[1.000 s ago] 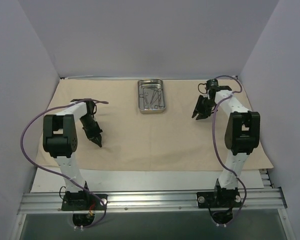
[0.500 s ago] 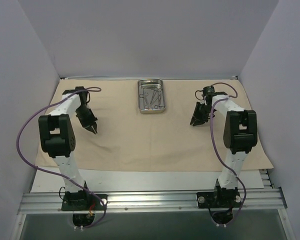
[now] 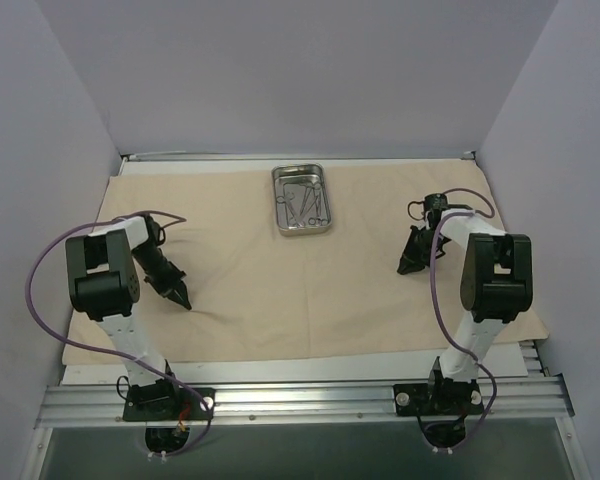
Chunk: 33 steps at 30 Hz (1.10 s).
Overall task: Open and lay out the surgical kit
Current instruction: Smooth out the surgical kit at the center of the board.
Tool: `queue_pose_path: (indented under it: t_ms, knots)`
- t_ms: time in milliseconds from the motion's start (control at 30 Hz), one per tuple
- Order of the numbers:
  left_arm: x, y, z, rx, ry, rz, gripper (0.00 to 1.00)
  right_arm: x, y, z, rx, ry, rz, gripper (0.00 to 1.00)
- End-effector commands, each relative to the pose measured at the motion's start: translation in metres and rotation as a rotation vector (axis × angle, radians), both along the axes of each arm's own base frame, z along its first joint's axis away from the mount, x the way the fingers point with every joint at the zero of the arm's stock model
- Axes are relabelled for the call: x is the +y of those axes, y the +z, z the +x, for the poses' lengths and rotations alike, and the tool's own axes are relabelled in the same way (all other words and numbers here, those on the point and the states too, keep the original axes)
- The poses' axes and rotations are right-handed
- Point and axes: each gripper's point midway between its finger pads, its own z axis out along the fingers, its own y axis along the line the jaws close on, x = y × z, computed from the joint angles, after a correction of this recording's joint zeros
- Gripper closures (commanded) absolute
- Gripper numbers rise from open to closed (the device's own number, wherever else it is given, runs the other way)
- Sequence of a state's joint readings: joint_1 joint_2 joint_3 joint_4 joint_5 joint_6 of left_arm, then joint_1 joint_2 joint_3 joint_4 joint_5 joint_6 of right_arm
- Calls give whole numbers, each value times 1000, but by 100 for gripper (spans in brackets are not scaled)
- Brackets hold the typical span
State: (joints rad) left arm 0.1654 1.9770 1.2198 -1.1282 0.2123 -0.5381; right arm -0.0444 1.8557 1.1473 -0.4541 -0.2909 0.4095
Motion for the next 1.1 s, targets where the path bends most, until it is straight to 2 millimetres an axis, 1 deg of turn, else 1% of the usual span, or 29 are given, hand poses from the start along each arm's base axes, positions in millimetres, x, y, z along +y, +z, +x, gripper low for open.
queue_pose_path:
  t_ms: [0,33,67,100,133,167,200,233,300,333,367,400,433,467,500,533,567,600,633,667,767,800,833,900,967,1000,1033,1067]
  knots:
    - [15,15,3,-75,-29,81,89,-14,2,-28,74,40,-93,88]
    - [23,23,6,-95,-46,122,89,-14,11,-16,39,47,-91,88]
    - [30,34,23,-146,-55,152,89,-12,20,-11,18,51,-85,88]
    - [35,40,28,-153,-75,171,86,-6,27,-6,-1,68,-67,88]
    - [41,45,37,-171,-88,202,85,-4,38,2,-23,72,-67,88]
    - [47,58,57,-231,-90,227,84,-2,47,6,-45,73,-64,87]
    - [49,63,66,-252,-92,235,82,-2,51,9,-60,68,-66,87]
    - [50,64,73,-266,-94,238,77,-4,55,14,-77,56,-70,87]
    - [46,66,92,-314,-84,211,76,-11,53,20,-91,34,-90,88]
    - [44,57,98,-303,-82,195,76,-23,49,21,-82,1,-107,89]
    - [40,52,102,-303,-82,174,76,-27,43,21,-79,-15,-102,92]
    - [37,40,108,-286,-75,152,76,-31,34,19,-60,-30,-97,92]
    - [37,33,109,-272,-69,147,76,-36,27,18,-51,-48,-94,94]
    - [36,25,110,-260,-68,136,77,-42,11,4,6,-72,-85,97]
    - [34,18,111,-245,-62,117,79,-44,3,-3,34,-79,-79,99]
    - [33,7,108,-202,-56,105,81,-43,-2,-11,59,-83,-77,100]
    - [35,2,108,-187,-44,96,84,-43,-5,-19,75,-83,-80,100]
    - [35,-5,106,-168,-41,86,85,-40,-12,-36,113,-83,-77,100]
    - [36,-8,102,-154,-37,88,85,-38,-13,-43,124,-93,-73,100]
    - [41,-10,99,-148,-26,91,85,-34,-13,-58,140,-97,-62,100]
    - [49,-16,88,-123,-10,98,85,-31,-9,-77,160,-119,-57,100]
    - [54,-15,86,-118,0,100,86,-34,-12,-89,191,-130,-74,100]
    - [56,-15,85,-118,-1,101,86,-33,-12,-95,203,-138,-75,100]
    - [61,-12,85,-122,-3,116,85,-33,-9,-98,185,-144,-71,100]
    - [69,-11,88,-126,-8,139,85,-40,-10,-102,205,-156,-105,100]
    - [69,-12,85,-108,-9,132,85,-44,-10,-103,211,-167,-113,100]
    - [70,-13,87,-112,-4,128,85,-52,-11,-107,231,-198,-119,100]
    - [71,-12,87,-112,-8,125,85,-55,-12,-111,249,-226,-121,100]
